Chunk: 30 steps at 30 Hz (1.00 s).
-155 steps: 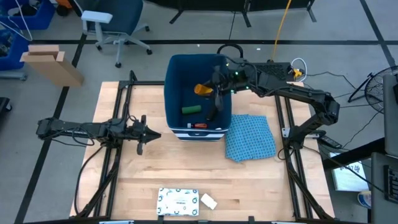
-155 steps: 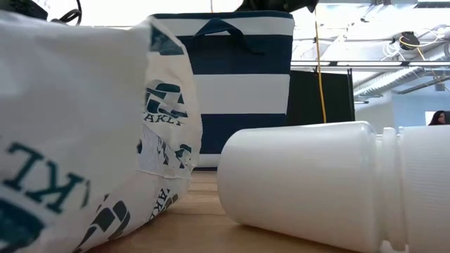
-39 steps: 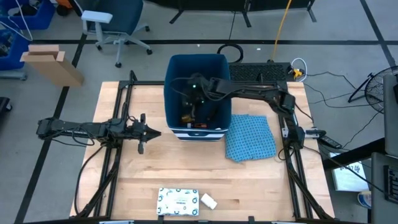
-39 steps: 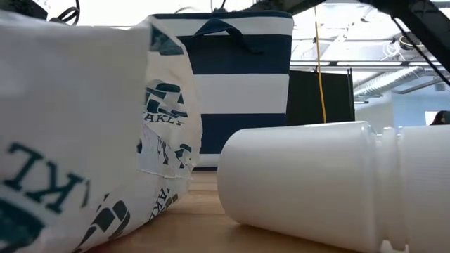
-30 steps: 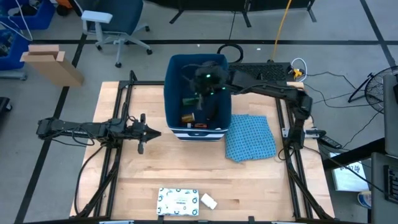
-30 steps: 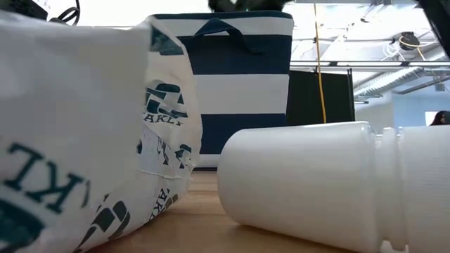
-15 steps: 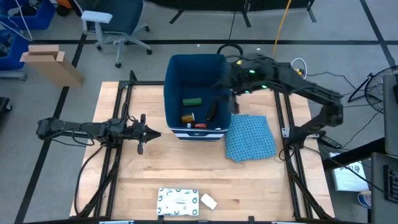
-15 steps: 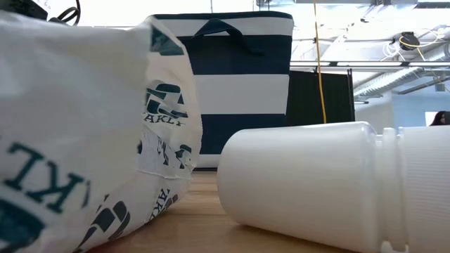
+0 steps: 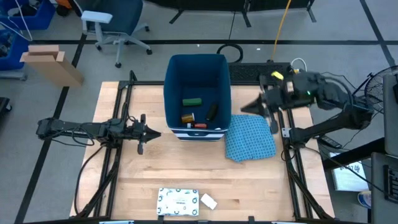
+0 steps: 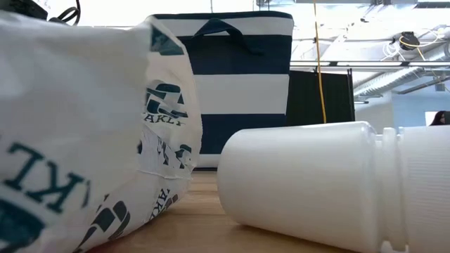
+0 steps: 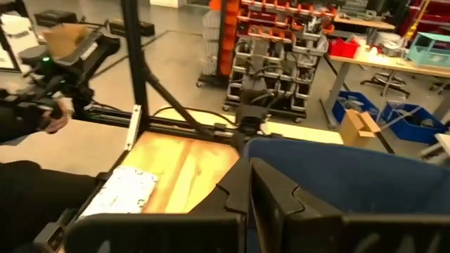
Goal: Pick & place medical supplies in basket/bin
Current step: Put the mailer bag into the blue bin
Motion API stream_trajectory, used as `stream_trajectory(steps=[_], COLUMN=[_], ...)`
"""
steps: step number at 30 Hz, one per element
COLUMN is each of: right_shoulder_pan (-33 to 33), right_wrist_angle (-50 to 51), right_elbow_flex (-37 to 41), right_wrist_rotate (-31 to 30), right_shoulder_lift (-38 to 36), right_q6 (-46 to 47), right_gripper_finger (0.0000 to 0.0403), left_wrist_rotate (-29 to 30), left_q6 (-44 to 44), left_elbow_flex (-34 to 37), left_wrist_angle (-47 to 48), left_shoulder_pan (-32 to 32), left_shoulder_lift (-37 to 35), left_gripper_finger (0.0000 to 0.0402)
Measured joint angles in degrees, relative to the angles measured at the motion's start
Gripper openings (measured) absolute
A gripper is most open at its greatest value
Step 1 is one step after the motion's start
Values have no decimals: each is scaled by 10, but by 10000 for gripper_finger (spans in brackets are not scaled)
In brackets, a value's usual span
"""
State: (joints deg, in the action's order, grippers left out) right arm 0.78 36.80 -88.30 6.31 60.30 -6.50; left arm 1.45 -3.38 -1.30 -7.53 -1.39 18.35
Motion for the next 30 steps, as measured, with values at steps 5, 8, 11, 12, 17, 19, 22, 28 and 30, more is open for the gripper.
stream_trajectory(steps=[5,8,11,12,17,19,22,28,30], right_shoulder_pan=[40,44,49,50,50,50,50,46,45], right_wrist_angle=[-81,-131,-189,-212,-333,-359,-380,-481,-503], right_elbow_flex=[161,252,347,379,517,556,605,693,720], right_wrist_rotate=[-33,-33,-30,-24,10,7,3,11,13], right_shoulder_lift=[-102,-165,-228,-247,-317,-332,-354,-425,-438], right_q6=[20,28,41,43,58,54,30,49,61], right_gripper_finger=[2,1,1,1,1,1,1,1,0], left_wrist_rotate=[1,1,1,1,1,1,1,2,2], left_q6=[-4,-4,-4,-4,-1,-1,-1,-1,-2], left_elbow_flex=[0,0,0,0,0,0,0,0,0], left_wrist_angle=[0,0,0,0,0,0,0,0,0], left_shoulder_pan=[0,0,0,0,0,0,0,0,0], left_shoulder_lift=[0,0,0,0,0,0,0,0,0], left_gripper_finger=[37,37,37,37,37,37,37,37,37])
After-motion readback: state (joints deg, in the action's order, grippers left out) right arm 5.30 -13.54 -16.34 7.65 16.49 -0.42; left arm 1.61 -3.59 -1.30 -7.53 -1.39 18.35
